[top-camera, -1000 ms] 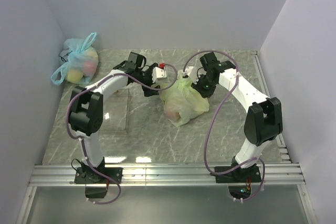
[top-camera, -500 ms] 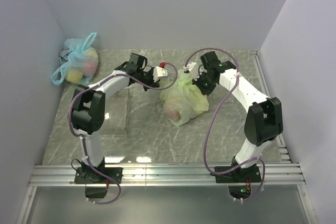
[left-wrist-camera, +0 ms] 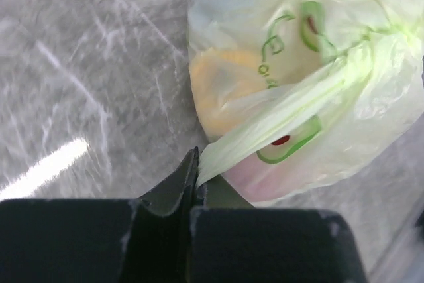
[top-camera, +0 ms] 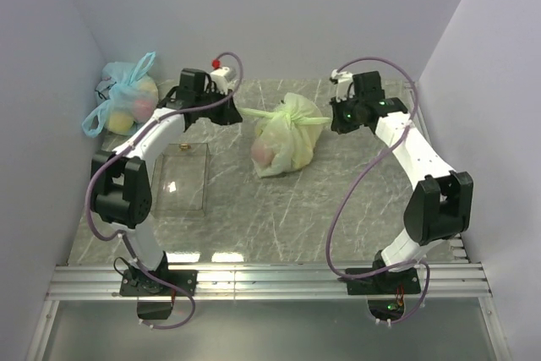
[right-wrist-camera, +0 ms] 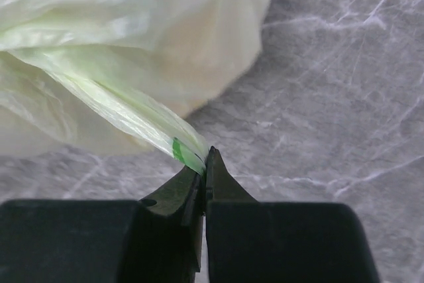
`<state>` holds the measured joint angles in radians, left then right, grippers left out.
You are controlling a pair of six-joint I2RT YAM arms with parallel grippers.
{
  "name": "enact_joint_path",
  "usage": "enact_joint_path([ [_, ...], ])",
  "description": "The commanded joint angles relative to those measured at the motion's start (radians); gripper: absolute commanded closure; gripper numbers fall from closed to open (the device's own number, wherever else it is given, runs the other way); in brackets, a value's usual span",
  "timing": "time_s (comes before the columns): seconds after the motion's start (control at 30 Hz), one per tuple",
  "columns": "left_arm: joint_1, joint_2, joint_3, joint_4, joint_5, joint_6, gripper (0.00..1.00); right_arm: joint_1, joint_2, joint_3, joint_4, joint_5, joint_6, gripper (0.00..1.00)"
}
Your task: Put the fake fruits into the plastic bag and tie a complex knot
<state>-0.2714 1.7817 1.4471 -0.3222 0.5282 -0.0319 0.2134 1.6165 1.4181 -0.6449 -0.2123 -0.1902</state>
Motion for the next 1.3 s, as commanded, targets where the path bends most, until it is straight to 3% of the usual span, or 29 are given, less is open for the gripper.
enact_joint_path([
  [0.0,0.185,-0.061,0.015,-0.070,-0.180,-0.249,1.00,-0.163,-0.070,-0.021,-0.056,0.148,0.064,1.00],
  [0.17,0.300,-0.067,-0.054,-0.072,-0.255,-0.257,1.00,-0.273,-0.035,-0.091,-0.018,0.151,0.028,1.00],
  [0.37,0.379,0.008,-0.077,-0.061,-0.300,-0.214,1.00,-0.310,0.045,-0.166,0.077,0.171,-0.032,1.00],
  [0.47,0.380,0.024,-0.074,-0.040,-0.309,-0.184,1.00,-0.312,0.082,-0.174,0.090,0.157,-0.046,1.00],
  [0.7,0.310,0.004,-0.034,-0.012,-0.183,-0.096,1.00,-0.276,0.069,-0.110,0.053,-0.004,-0.029,1.00],
  [0.93,0.279,-0.010,0.006,0.008,-0.166,-0.106,1.00,-0.259,0.040,-0.038,0.059,-0.059,-0.003,1.00],
  [1.03,0.281,0.021,0.041,-0.052,-0.102,-0.071,1.00,-0.244,0.081,0.005,-0.002,-0.104,-0.041,1.00],
  [1.07,0.279,0.031,0.055,-0.076,-0.035,-0.059,0.97,-0.240,0.094,0.028,-0.048,-0.116,-0.051,1.00],
  [1.1,0.279,0.042,0.080,-0.098,-0.004,-0.045,0.87,-0.229,0.121,0.042,-0.077,-0.146,-0.063,0.96],
  [1.13,0.279,0.054,0.091,-0.118,0.022,-0.040,0.65,-0.226,0.128,0.051,-0.099,-0.168,-0.075,0.82],
  [1.17,0.279,0.056,0.101,-0.142,0.044,-0.039,0.55,-0.224,0.128,0.054,-0.117,-0.188,-0.075,0.70],
  [1.23,0.253,0.036,0.114,-0.150,0.061,-0.043,0.19,-0.224,0.094,0.045,-0.111,-0.240,-0.075,0.42],
  [1.27,0.248,0.027,0.119,-0.153,0.061,-0.040,0.04,-0.224,0.079,0.044,-0.105,-0.258,-0.078,0.37],
])
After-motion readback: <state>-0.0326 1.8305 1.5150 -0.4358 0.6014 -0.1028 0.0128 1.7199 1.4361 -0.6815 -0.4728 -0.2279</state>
